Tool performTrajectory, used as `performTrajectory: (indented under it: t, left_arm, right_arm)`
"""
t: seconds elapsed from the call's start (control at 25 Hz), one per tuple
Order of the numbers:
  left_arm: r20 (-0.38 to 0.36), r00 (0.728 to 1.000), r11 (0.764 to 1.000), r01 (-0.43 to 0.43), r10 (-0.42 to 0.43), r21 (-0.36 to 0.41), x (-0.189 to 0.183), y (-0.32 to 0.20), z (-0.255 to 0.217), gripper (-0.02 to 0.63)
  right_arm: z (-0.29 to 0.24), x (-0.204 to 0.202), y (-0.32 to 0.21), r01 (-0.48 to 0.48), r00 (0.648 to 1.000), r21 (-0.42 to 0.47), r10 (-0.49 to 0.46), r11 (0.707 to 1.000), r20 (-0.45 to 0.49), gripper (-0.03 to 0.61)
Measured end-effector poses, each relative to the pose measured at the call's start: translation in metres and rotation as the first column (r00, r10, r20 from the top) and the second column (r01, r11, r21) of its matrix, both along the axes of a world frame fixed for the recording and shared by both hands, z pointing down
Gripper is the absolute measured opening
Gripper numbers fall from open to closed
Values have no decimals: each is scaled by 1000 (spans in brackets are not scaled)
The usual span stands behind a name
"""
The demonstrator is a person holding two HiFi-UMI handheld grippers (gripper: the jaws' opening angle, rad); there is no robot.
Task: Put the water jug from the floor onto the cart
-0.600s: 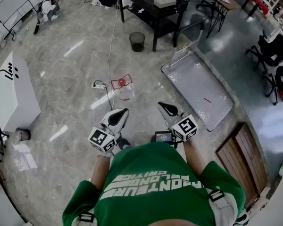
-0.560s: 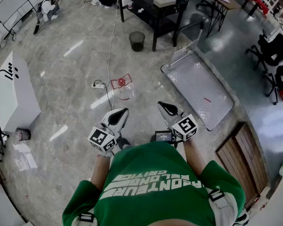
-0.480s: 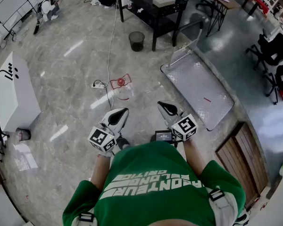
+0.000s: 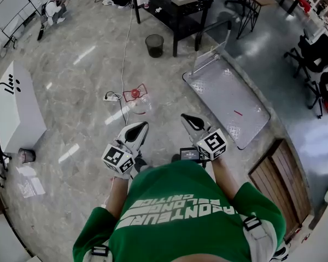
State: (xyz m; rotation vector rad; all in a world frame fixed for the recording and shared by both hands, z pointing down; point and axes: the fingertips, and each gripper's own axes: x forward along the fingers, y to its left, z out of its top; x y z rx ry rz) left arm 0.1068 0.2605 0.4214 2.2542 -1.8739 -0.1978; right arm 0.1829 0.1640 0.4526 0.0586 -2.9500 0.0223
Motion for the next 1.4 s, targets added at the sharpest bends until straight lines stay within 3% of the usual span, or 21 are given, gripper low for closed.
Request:
performTrajectory:
  t: [0.24,0.72,1.0,1.4]
  left_arm:
    - [-11,1000,1000,-15,15,-24,29,-16,5,15]
    - [-19,999,999,34,-35,-38,64,-29,6,15]
    - [-36,998,998,40,-42,-54,41,-27,19,15]
    - [-64,998,1000,3,-2,22,-11,-47,3,15]
  right_arm:
    - [6,11,-10,17,1000,-15,-17,1000,-1,-8]
    - [28,31,-21,71,997,-94,-71,993,2,-8]
    - [27,9,-13,91,996,-62,-90,994,10,-6]
    - [14,-16,-38,10,1000,-30,-11,999,-25,-8]
